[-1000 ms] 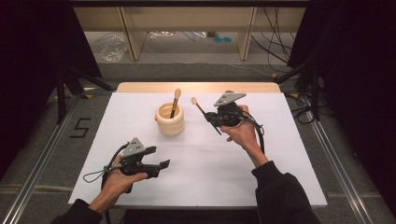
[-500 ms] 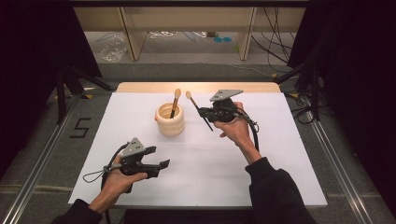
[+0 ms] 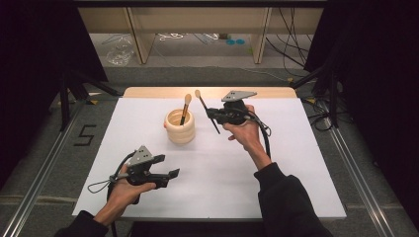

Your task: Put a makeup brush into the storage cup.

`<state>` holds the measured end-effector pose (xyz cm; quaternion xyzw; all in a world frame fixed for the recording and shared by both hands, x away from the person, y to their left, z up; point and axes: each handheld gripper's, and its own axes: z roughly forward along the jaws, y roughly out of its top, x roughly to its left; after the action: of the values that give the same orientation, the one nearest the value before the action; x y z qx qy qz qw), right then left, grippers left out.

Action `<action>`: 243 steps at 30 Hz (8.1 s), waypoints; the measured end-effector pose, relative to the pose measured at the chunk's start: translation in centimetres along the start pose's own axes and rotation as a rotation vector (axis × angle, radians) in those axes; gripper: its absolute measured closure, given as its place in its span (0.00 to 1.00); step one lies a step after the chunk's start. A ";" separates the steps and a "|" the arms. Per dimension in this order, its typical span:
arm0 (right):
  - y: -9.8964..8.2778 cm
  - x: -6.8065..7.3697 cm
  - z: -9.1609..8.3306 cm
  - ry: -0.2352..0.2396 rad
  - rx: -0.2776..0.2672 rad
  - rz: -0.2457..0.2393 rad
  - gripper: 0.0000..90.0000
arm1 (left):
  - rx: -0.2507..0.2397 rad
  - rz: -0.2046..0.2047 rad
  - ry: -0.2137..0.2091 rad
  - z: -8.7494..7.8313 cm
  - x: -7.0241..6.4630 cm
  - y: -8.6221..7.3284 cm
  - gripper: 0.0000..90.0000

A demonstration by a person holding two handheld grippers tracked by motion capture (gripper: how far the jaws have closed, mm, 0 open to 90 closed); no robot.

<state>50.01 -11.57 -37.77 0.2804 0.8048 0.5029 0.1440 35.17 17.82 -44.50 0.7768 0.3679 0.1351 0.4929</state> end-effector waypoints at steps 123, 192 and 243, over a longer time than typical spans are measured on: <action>2.9 1.4 9.9 0.055 -0.199 0.081 0.93 | -0.014 0.022 -0.015 -0.2 0.2 0.0 0.26; -0.1 0.3 6.8 0.041 -0.100 0.063 0.58 | -0.015 0.021 -0.014 -0.1 0.1 0.0 0.26; -4.0 2.3 -2.4 -0.049 -0.038 0.069 0.25 | -0.009 -0.002 -0.032 -0.1 -0.2 0.0 0.25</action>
<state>45.72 -13.33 -40.13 0.3173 0.7811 0.5160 0.1514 35.00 17.78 -44.39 0.7763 0.3603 0.1237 0.5022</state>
